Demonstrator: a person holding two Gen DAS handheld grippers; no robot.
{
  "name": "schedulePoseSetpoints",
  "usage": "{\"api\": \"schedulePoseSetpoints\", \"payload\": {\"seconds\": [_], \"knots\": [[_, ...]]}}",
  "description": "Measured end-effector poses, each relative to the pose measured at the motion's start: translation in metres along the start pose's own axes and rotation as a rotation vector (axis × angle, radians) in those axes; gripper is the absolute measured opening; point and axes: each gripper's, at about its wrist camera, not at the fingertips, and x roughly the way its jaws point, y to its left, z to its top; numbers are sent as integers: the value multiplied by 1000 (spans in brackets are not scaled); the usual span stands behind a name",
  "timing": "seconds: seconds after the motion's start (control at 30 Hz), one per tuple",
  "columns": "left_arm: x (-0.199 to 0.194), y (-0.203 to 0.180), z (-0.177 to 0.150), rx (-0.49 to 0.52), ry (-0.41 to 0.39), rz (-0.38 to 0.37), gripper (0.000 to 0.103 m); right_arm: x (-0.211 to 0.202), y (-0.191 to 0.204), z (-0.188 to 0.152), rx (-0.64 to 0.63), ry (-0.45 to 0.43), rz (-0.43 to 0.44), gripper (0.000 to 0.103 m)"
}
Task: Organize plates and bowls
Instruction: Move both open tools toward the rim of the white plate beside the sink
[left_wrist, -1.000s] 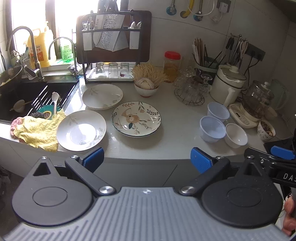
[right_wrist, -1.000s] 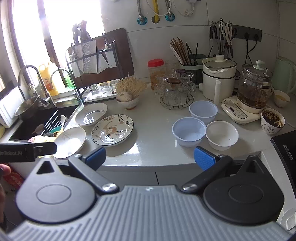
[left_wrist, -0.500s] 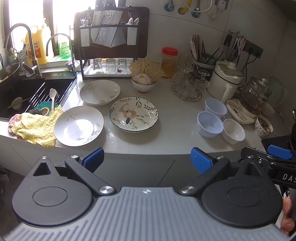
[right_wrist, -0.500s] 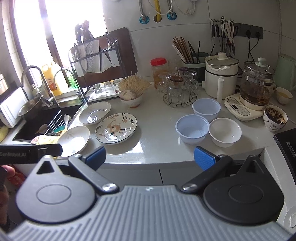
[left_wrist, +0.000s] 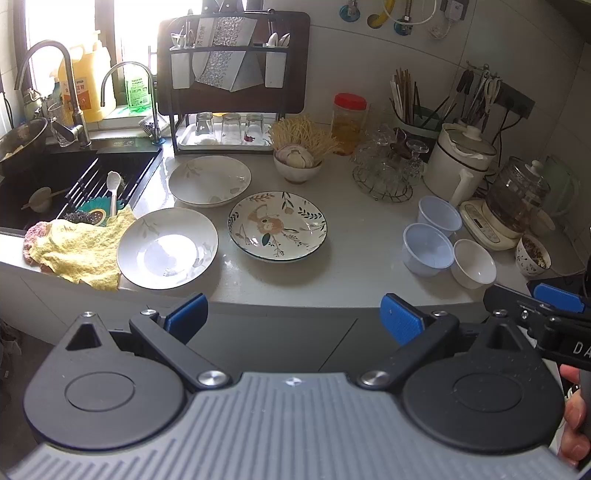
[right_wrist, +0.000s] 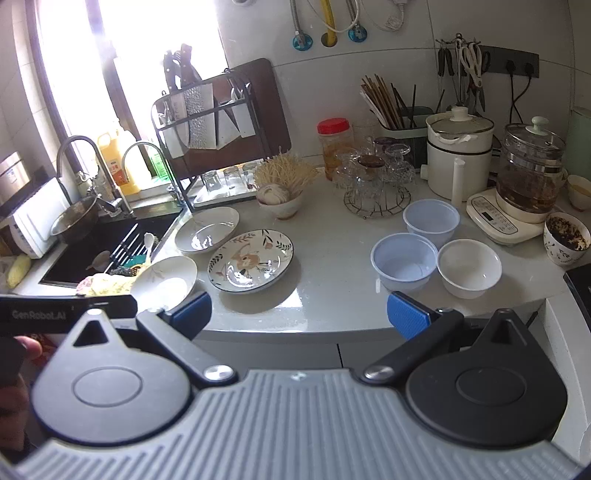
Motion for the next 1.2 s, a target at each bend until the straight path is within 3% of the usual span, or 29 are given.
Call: {"api": "schedulePoseSetpoints", "payload": {"seconds": [0.57, 1.2], "knots": [[36, 49, 46, 33, 6, -28, 101, 43, 35, 19, 61, 0, -4, 103], [101, 144, 111, 9, 24, -148, 101, 107, 104, 37, 88, 30, -101, 103]]}}
